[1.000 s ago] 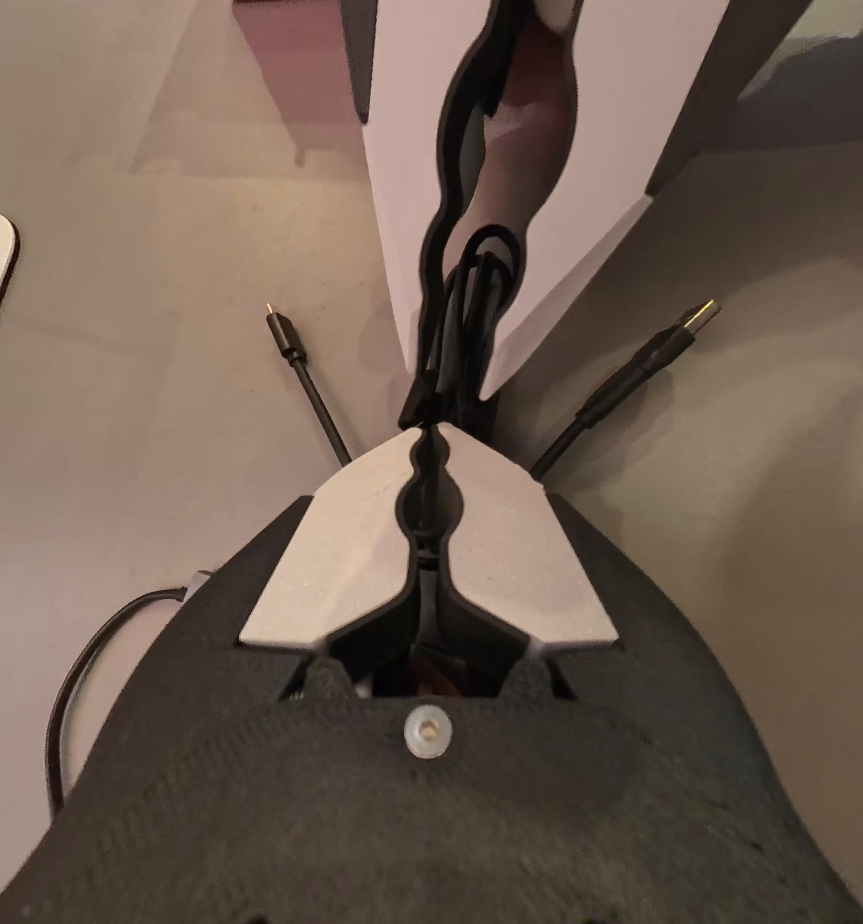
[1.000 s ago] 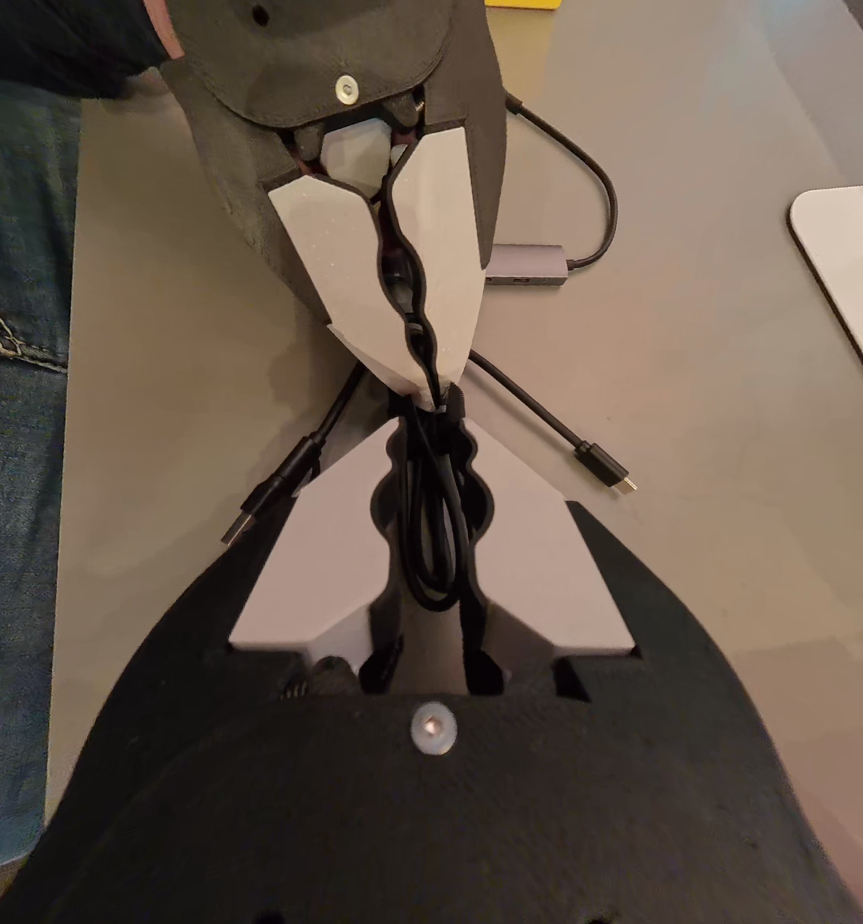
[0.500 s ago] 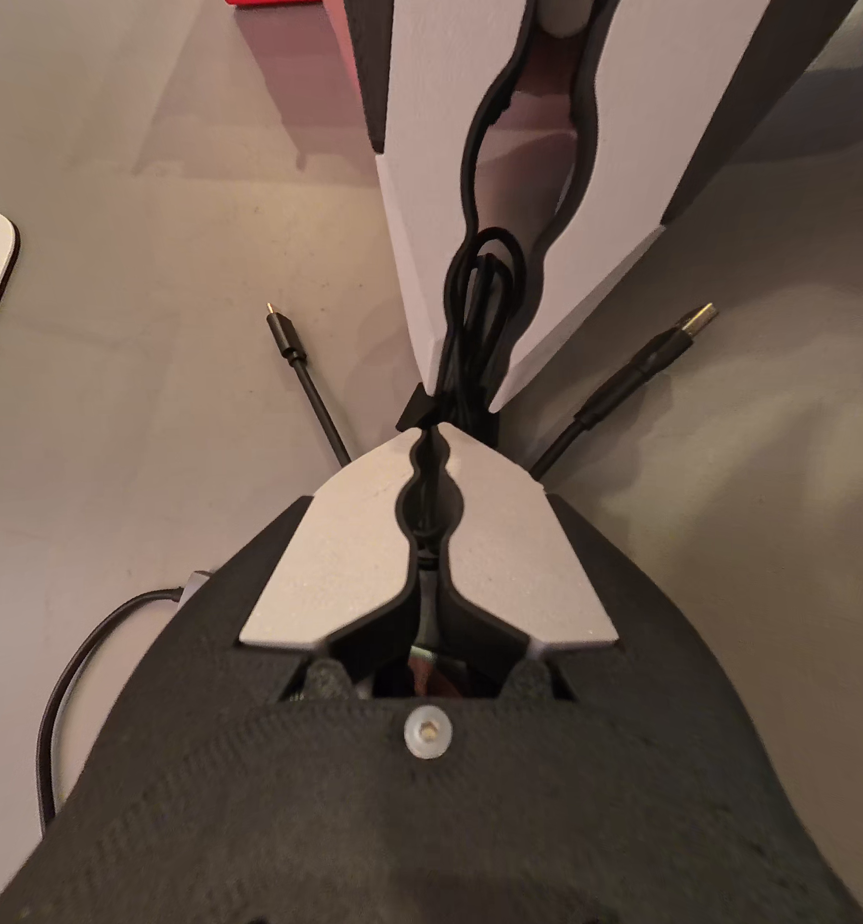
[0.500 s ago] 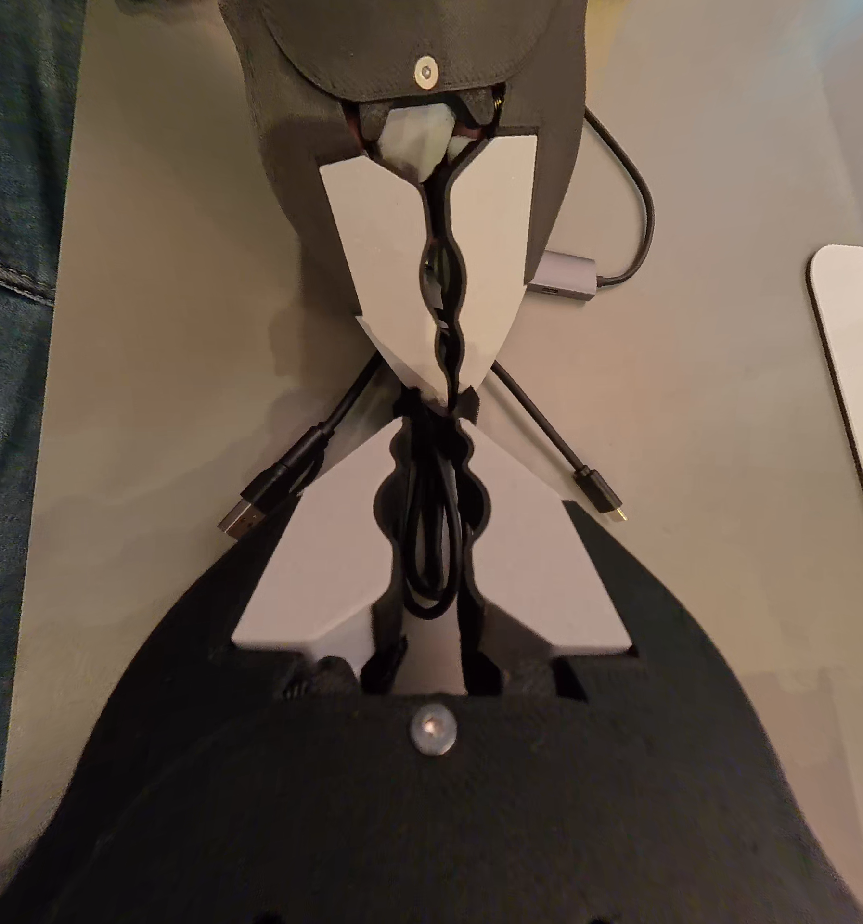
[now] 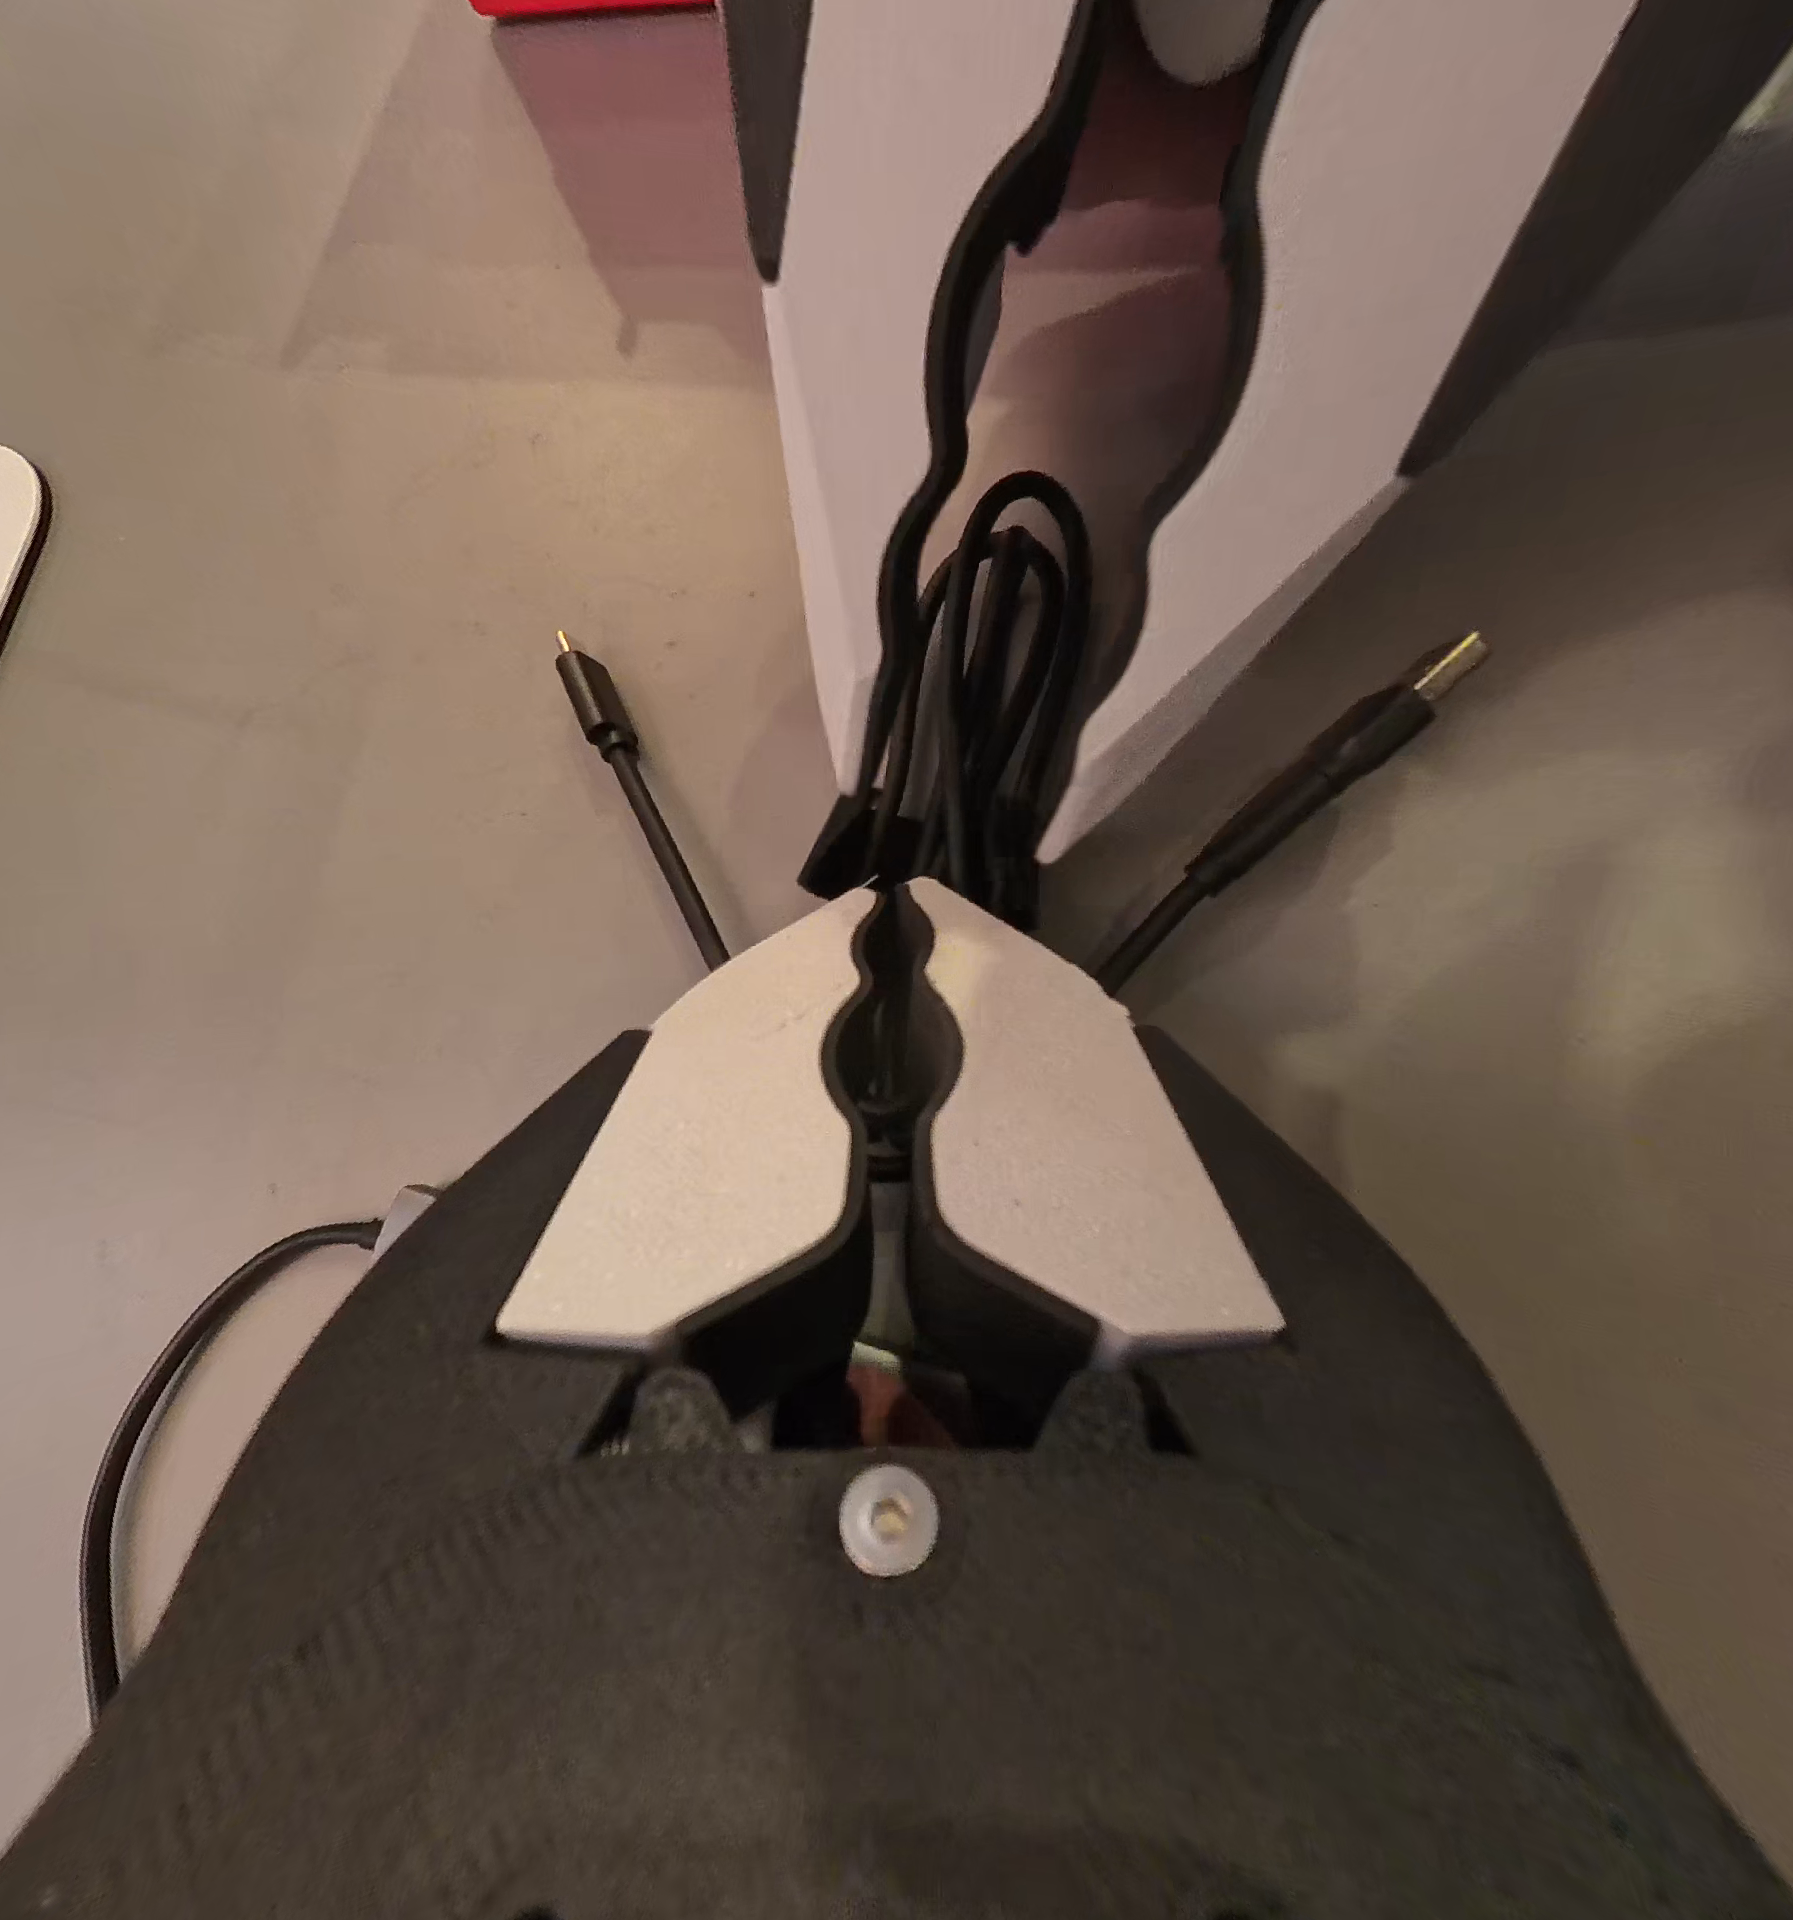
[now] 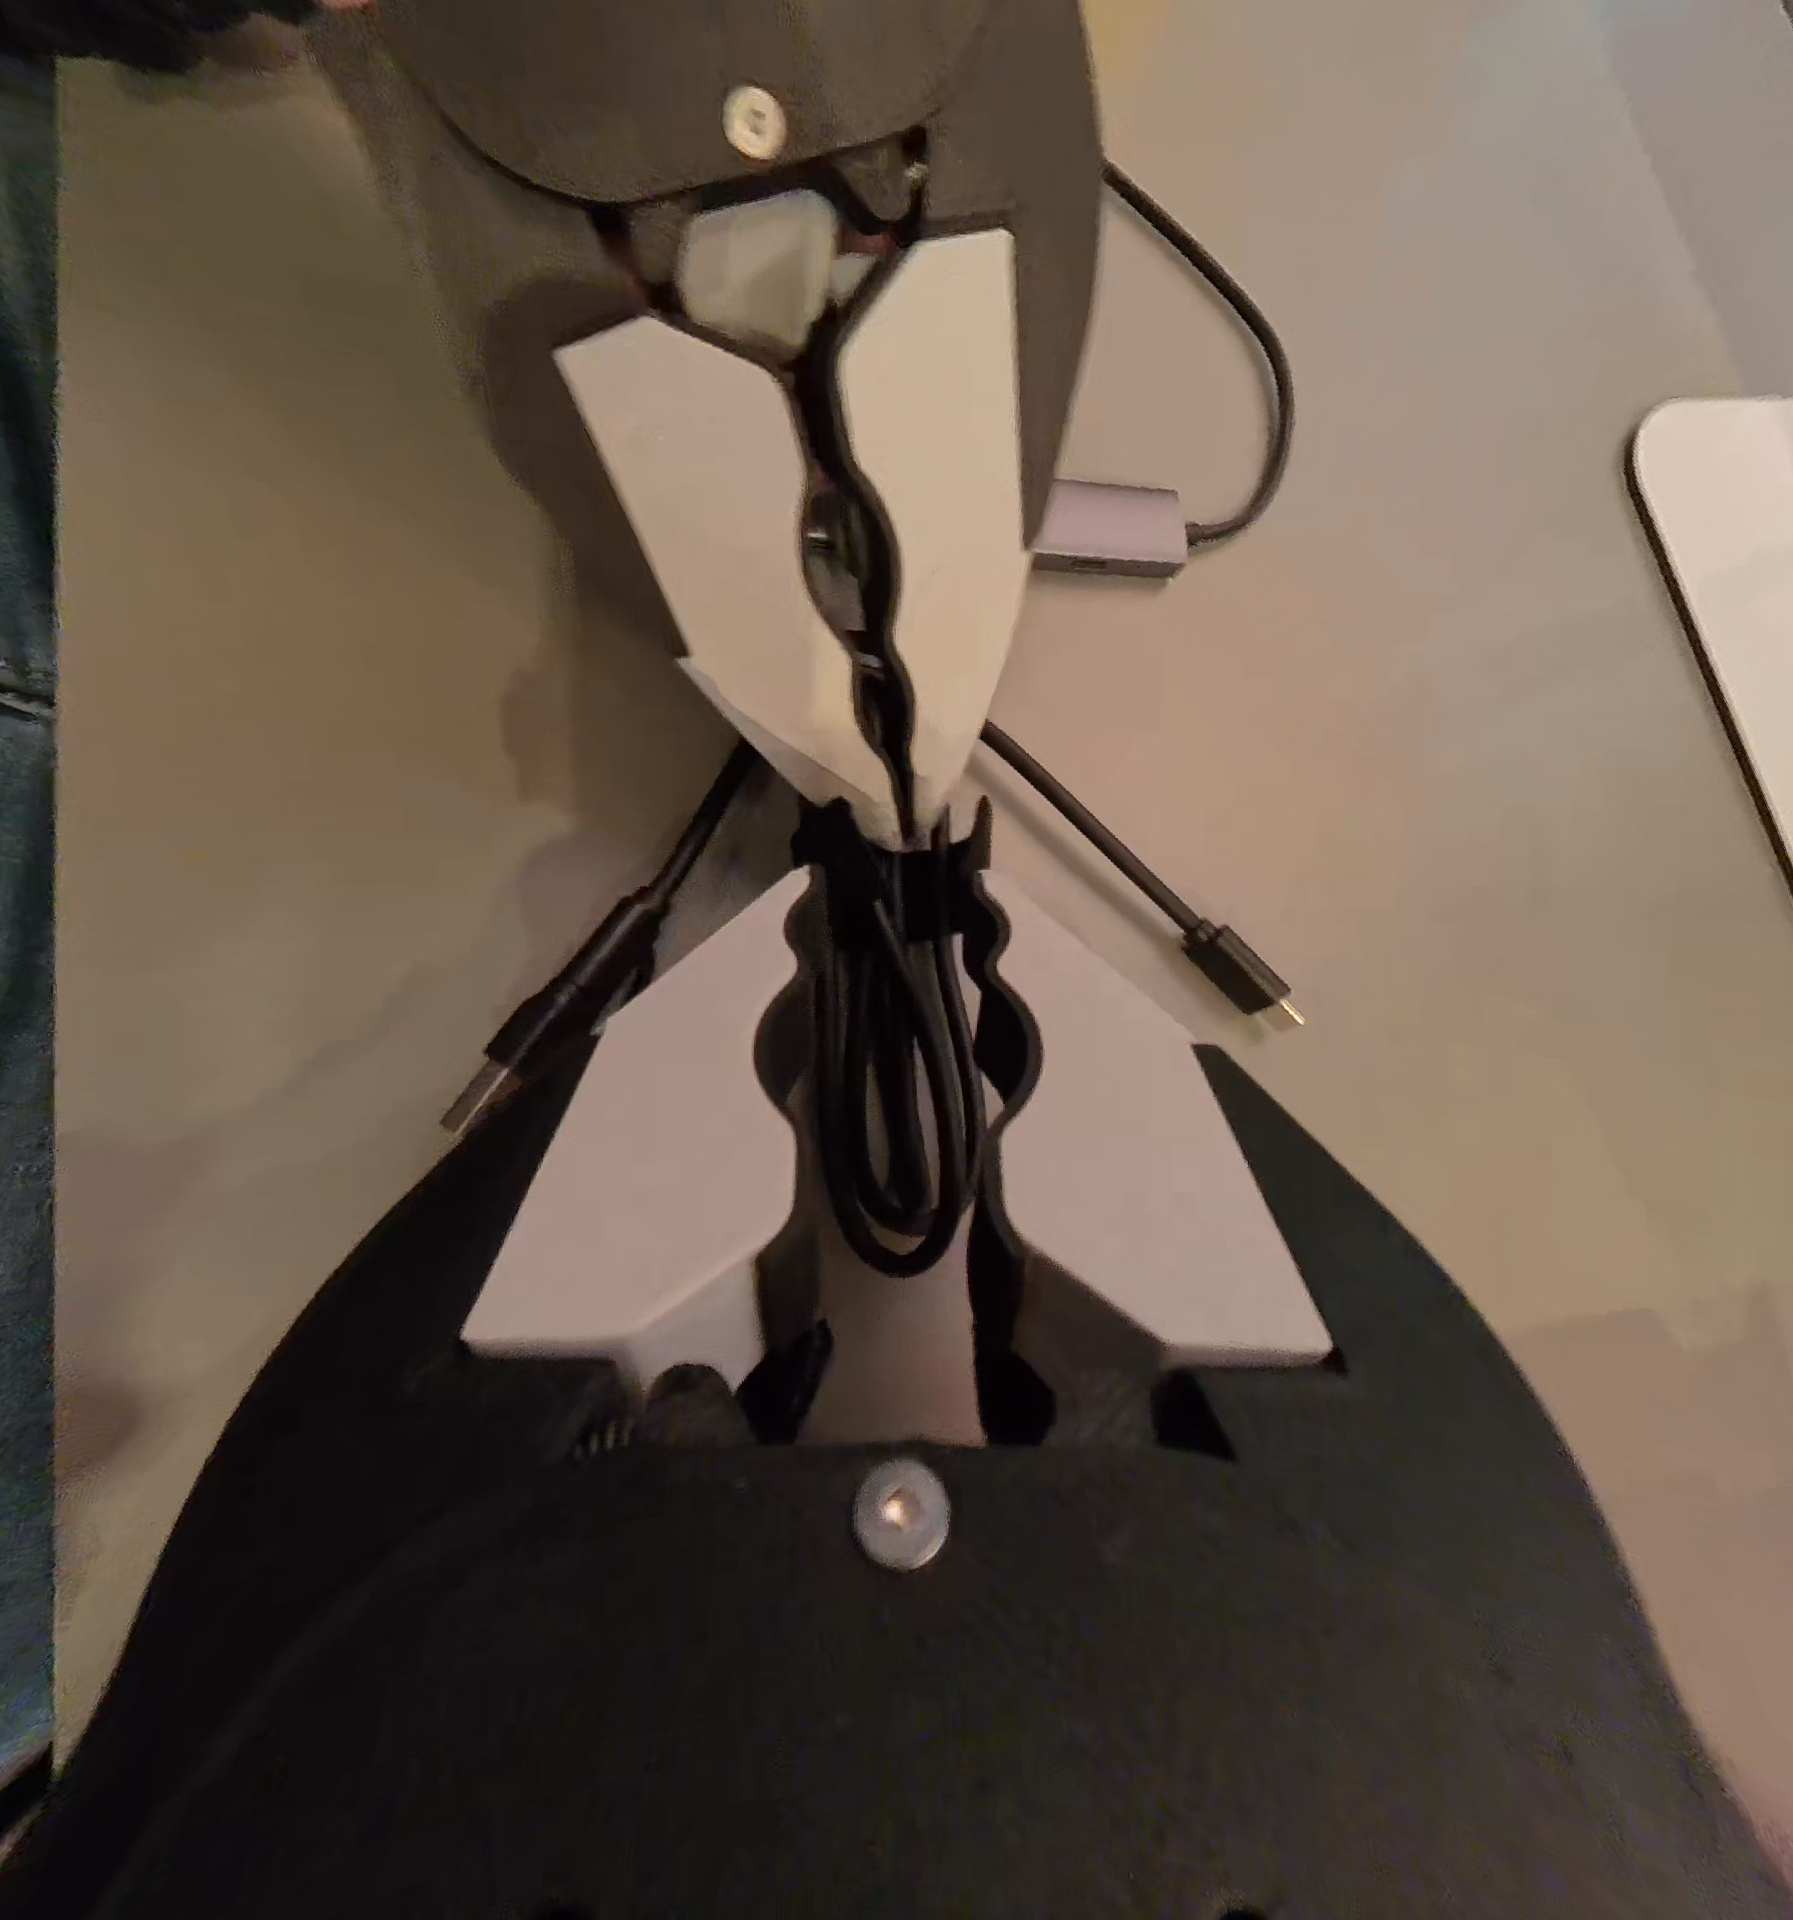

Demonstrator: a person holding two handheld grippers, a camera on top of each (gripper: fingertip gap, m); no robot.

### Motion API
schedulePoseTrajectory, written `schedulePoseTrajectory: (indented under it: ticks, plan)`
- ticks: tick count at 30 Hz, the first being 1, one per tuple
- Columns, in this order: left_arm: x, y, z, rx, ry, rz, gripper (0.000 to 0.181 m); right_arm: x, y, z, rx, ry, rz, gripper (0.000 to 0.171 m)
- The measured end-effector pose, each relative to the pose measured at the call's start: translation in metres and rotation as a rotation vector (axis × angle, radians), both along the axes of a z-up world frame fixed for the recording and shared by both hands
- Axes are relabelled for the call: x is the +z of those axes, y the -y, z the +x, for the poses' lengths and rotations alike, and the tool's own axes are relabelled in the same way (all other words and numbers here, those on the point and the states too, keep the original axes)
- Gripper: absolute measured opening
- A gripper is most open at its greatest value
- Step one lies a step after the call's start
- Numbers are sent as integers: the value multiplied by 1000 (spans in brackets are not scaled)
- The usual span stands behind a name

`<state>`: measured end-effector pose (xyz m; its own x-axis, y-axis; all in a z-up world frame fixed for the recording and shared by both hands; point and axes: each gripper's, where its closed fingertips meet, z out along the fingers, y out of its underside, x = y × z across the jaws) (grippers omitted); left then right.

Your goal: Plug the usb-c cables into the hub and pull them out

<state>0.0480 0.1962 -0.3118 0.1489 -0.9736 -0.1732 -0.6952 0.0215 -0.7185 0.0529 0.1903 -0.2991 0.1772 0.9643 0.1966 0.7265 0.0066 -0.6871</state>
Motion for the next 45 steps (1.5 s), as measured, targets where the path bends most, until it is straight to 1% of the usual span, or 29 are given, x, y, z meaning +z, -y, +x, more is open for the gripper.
schedulePoseTrajectory:
  ticks: [4,9,15,18,20,22,28,30,34,38,41,43,45]
  plan:
    - [0,0,0,0,1,-6,0,0,-4,0,-49,-37,-38,23]
    - [0,0,0,0,1,-11,0,0,-7,0,-87,-90,-104,28]
    - [0,0,0,2,0,-5,0,-5,-10,-1,-97,-98,-134,25]
    - [0,0,0,2,0,-6,0,-6,-13,1,-114,-95,-145,34]
    - [0,0,0,2,0,-3,0,-6,-13,0,-108,-99,-154,29]
    - [0,-1,0,6,1,-2,0,-6,-11,-1,-99,-98,-152,21]
    - [0,0,0,12,1,6,0,-6,-9,-1,-111,-119,-162,21]
    - [1,-1,0,18,3,14,0,-6,-8,-1,-109,-125,-163,16]
    - [2,-3,-3,38,5,32,0,-6,-7,-1,-106,-132,-159,14]
    - [10,-6,-3,66,30,46,0,-6,-6,-1,-102,-128,-160,14]
    - [18,-13,-4,80,23,92,0,-6,-6,-1,-99,-125,-158,13]
    - [15,-19,-6,76,-28,145,0,-7,-5,-1,-94,-126,-158,12]
    - [9,-17,-3,43,-65,158,0,-6,-5,-1,-95,-132,-159,12]
